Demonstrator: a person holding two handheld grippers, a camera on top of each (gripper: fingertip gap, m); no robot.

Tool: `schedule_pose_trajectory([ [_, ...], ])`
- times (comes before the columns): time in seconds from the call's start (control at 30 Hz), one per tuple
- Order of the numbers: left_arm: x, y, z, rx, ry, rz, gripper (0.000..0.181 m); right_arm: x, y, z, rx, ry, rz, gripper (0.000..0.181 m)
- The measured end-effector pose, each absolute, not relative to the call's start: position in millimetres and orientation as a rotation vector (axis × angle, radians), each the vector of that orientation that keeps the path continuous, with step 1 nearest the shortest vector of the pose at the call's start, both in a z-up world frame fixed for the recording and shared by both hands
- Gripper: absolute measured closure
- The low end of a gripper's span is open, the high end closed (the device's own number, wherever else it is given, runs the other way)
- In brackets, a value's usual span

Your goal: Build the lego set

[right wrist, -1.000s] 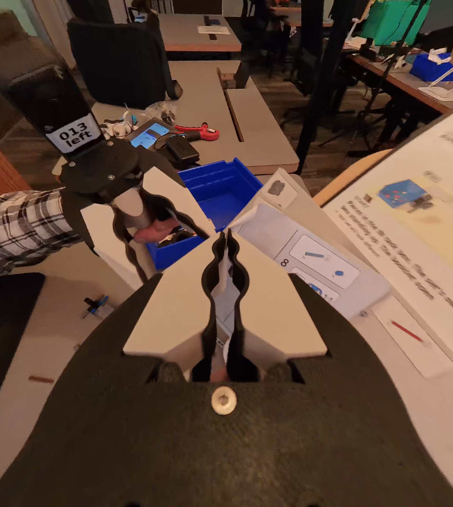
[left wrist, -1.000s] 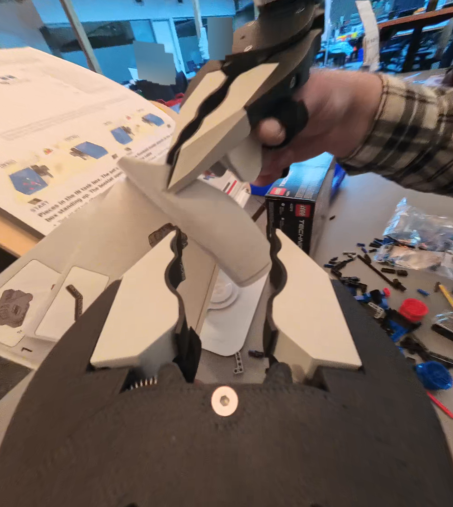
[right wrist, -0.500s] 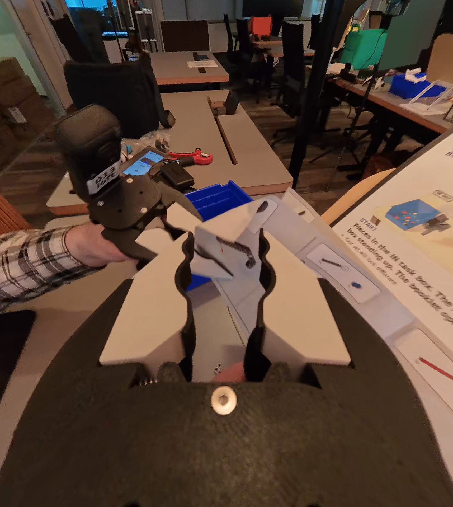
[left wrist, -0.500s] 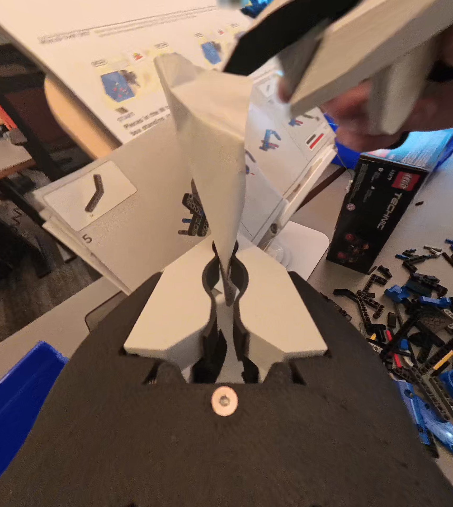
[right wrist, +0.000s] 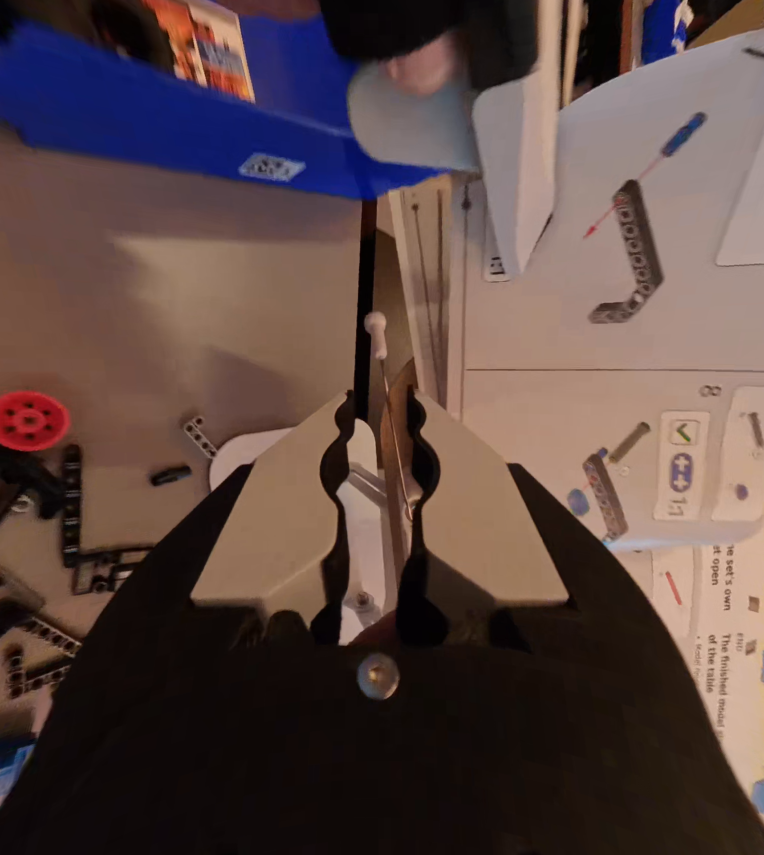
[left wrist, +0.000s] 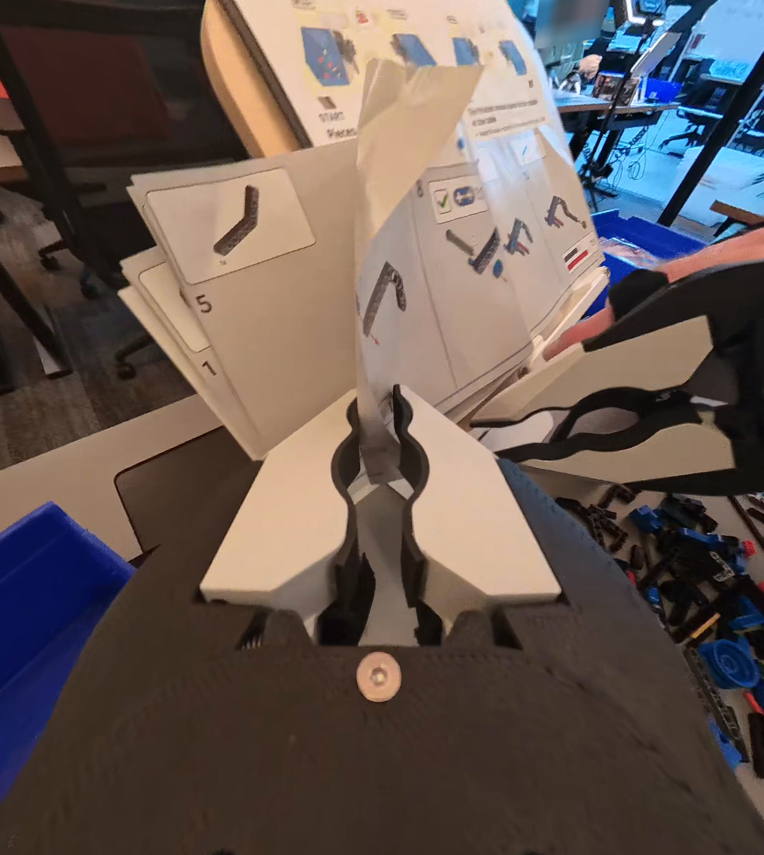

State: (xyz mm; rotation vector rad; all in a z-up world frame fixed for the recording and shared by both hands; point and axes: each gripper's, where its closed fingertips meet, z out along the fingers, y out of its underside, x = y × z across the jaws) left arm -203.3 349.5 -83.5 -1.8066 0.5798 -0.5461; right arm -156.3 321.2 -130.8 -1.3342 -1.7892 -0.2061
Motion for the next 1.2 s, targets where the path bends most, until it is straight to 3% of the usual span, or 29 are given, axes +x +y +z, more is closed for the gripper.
schedule_pose_trajectory([
  [0.1,-205.9,352.6,-91.8,-1.82,0.564,-0.564,0.173,-157.1,331.0,-138.5,-1.298,-1.774,-0.308,0.181],
  [0.6,-207.6,366.4,-114.7,-1.851,0.519,-0.626,0.175,-159.5,329.1,-117.9,-1.241,-1.623,-0.163,0.181],
  [0.93,-213.8,370.7,-127.1,-1.863,0.45,-0.719,0.177,-155.9,347.9,-99.1,-1.477,-1.318,0.104,0.181],
  [1.07,-227.3,367.3,-120.5,-1.858,0.415,-0.69,0.164,-151.3,350.5,-95.5,-1.514,-1.296,0.119,0.175],
  [1.2,-249.4,363.9,-108.2,-1.842,0.349,-0.617,0.157,-139.9,350.3,-89.0,-1.533,-1.278,0.088,0.157],
])
